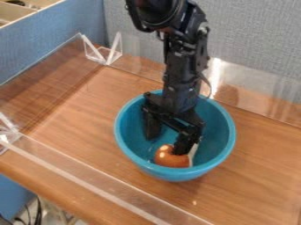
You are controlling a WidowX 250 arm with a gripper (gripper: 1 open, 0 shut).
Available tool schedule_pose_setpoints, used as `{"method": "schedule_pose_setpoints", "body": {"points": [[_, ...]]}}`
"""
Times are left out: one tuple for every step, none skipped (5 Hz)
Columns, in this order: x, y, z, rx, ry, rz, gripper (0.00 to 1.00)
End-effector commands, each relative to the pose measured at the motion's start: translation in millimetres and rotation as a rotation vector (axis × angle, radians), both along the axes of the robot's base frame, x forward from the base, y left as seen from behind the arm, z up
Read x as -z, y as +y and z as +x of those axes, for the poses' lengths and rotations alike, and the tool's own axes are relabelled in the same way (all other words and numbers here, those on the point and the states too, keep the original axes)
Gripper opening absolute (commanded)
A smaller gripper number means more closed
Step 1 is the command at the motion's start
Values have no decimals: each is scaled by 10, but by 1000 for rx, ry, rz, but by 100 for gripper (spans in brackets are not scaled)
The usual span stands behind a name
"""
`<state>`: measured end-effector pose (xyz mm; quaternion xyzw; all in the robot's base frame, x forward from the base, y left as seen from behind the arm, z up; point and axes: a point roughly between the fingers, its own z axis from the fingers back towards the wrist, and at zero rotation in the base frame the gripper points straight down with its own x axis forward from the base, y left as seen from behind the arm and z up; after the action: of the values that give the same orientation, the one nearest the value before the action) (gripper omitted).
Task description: Remove the mushroom from inside the blue bowl and put it on the table
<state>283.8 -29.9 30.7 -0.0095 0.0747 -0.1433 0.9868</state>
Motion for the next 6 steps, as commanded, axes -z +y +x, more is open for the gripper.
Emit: {"method": "schedule_pose_setpoints", "body": {"points": [[-7, -51, 32, 54, 24, 10, 100], [-30, -74, 22, 46, 28, 13, 100], [-55, -96, 11, 37, 32, 17, 100], [-27, 49, -41, 77, 35, 22, 100], [-2, 196, -88, 116, 37, 26, 100], [95, 280, -150, 81, 40, 29, 100]]}}
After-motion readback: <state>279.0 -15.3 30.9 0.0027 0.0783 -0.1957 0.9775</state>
